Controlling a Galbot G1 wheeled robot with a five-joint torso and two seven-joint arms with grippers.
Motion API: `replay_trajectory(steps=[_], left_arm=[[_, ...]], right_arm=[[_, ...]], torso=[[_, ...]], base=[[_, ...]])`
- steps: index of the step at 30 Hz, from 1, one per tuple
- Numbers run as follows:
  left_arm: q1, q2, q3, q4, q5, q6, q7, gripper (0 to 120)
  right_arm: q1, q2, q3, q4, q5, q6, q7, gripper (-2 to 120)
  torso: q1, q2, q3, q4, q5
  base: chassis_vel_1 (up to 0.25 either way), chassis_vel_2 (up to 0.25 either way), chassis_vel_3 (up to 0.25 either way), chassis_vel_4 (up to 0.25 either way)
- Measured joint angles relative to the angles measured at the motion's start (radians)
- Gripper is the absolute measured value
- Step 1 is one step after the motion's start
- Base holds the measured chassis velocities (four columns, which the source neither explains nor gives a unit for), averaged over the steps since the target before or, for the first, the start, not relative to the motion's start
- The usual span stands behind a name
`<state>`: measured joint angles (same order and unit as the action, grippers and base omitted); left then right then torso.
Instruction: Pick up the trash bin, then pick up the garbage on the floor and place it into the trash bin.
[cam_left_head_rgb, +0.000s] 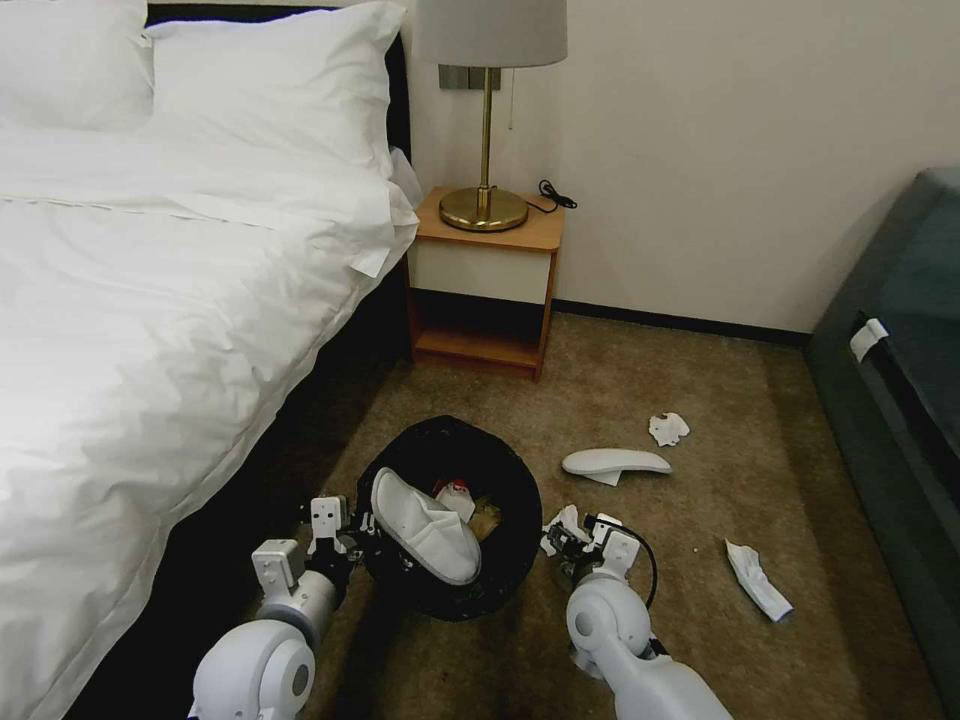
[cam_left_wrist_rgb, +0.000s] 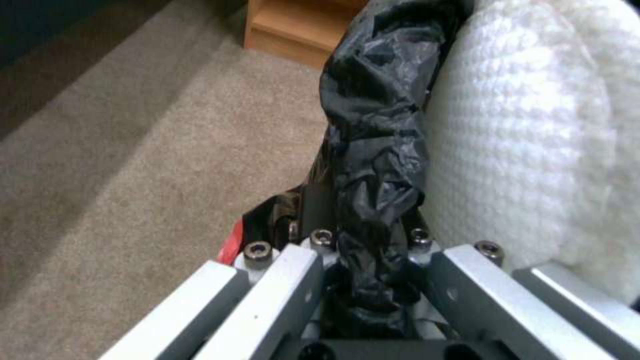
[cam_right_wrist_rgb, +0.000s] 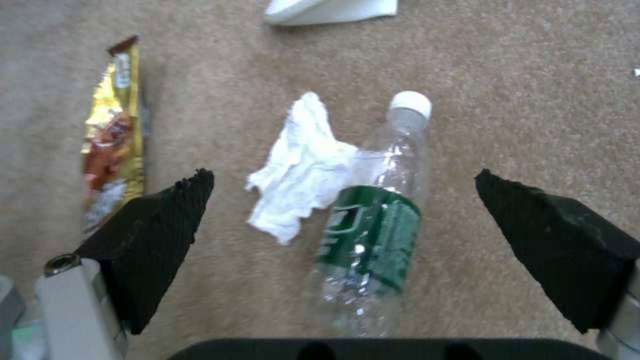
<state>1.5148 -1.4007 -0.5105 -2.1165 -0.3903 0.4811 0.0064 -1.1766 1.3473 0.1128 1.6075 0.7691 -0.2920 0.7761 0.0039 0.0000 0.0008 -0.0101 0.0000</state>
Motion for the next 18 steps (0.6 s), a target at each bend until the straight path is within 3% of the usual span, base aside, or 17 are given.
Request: replay_trajectory(steps=[18], left_arm=[[0.001, 0.000, -0.006, -0.004, -0.015, 0.005, 0.002, 2]], right_arm=[[0.044, 0.024, 0.034, -0.176, -0.071, 0.060, -0.096, 100]], torso=[[0.000, 0.000, 0.000, -0.0001, 0.0000]], base=[[0.000, 0.000, 0.000, 0.000]])
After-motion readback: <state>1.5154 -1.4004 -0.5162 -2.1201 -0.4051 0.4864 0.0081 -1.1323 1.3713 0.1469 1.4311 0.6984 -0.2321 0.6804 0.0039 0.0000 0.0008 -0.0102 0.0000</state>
